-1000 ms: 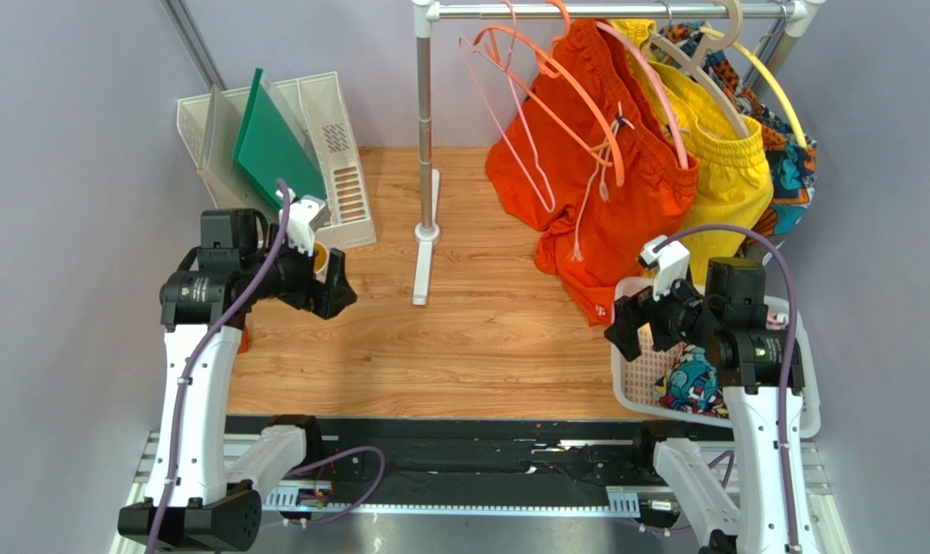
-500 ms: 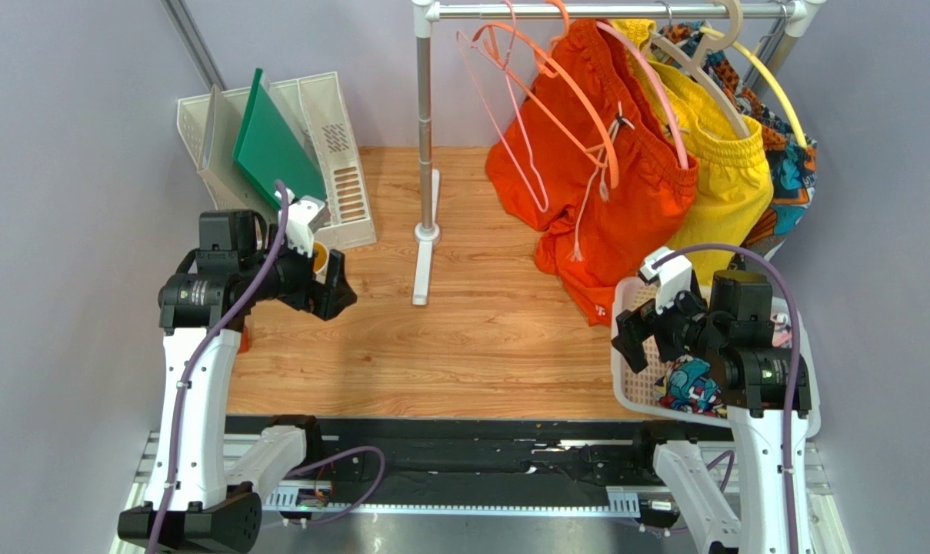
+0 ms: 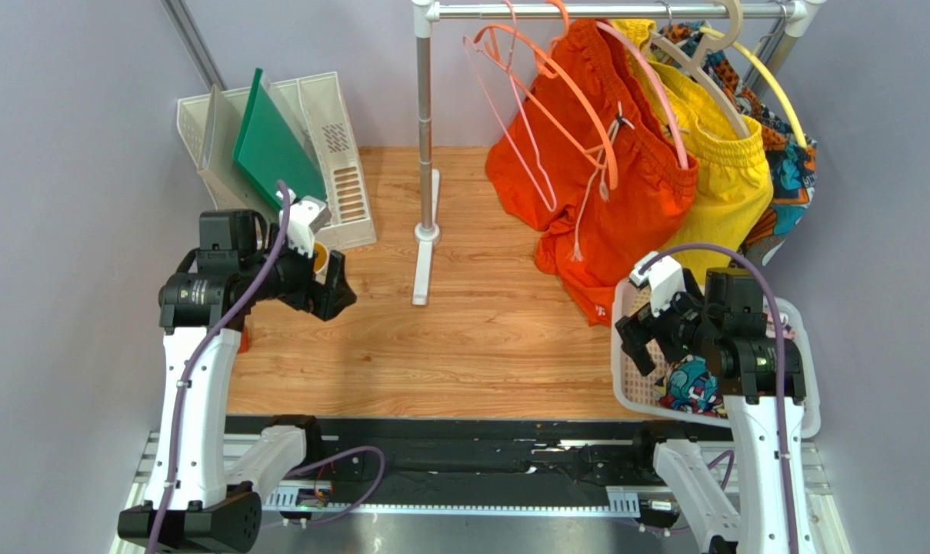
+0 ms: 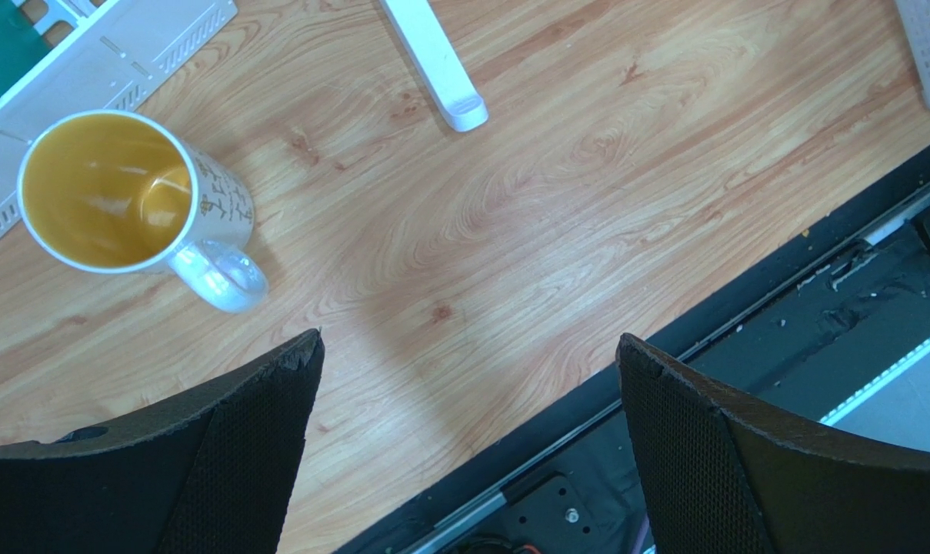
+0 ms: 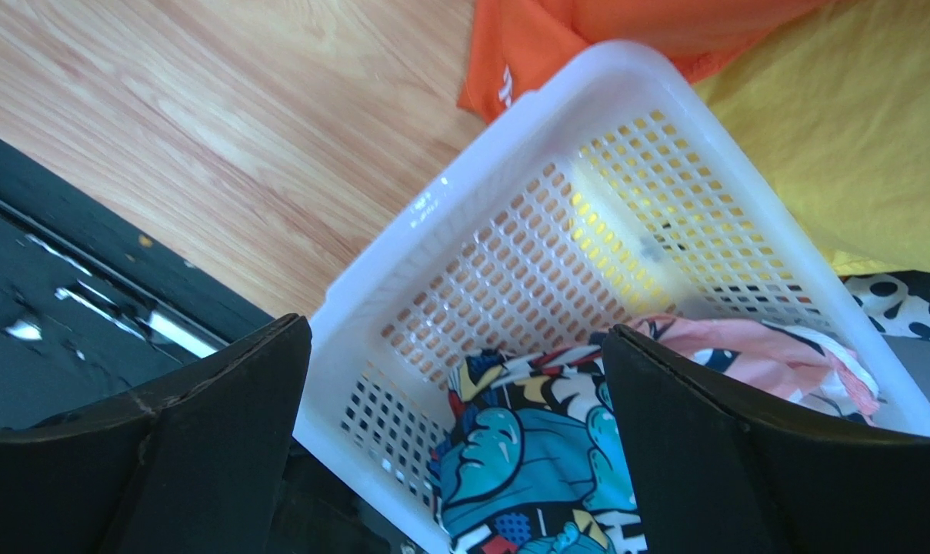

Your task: Place the shorts on the hanger

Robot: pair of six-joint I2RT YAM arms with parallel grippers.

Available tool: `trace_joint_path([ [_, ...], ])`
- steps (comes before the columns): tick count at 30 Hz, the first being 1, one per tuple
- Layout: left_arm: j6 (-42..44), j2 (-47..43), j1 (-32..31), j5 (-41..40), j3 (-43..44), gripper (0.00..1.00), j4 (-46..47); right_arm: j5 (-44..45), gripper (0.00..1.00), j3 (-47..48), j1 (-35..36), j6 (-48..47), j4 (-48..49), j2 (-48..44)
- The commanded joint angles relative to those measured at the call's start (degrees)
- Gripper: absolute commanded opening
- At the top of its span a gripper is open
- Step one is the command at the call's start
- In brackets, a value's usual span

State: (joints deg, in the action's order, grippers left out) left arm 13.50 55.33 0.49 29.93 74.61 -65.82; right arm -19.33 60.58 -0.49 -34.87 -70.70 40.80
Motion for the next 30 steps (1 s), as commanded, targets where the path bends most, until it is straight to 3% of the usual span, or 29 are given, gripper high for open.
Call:
trace_joint_path([
  [1, 3.99, 0.57, 0.39, 1.18, -0.08, 1.0, -0.53, 5.7, 1.0, -0.37, 0.23, -9.76, -4.17, 1.13],
  [7, 8.91, 1.45, 0.21, -1.8, 0.1, 0.99, -2.64, 17.19, 1.0, -0.9, -0.21, -12.85, -10.51, 4.28],
  [17, 11.46, 2.15, 0.3, -1.28, 0.19, 0.99, -3.0, 13.71, 1.0, -2.21, -17.94, -24.62, -12.19, 11.23],
  [27, 12.08, 2.59, 0.3, 0.48, 0.63, 0.99, -3.26, 18.36, 1.0, -9.93, -27.63, -32.62, -4.55, 22.21],
  [30, 11.99, 2.94, 0.3, 1.0, 0.89, 0.99, -3.0, 18.28, 0.88, -11.97, -27.81, -32.1, -1.64, 23.8],
])
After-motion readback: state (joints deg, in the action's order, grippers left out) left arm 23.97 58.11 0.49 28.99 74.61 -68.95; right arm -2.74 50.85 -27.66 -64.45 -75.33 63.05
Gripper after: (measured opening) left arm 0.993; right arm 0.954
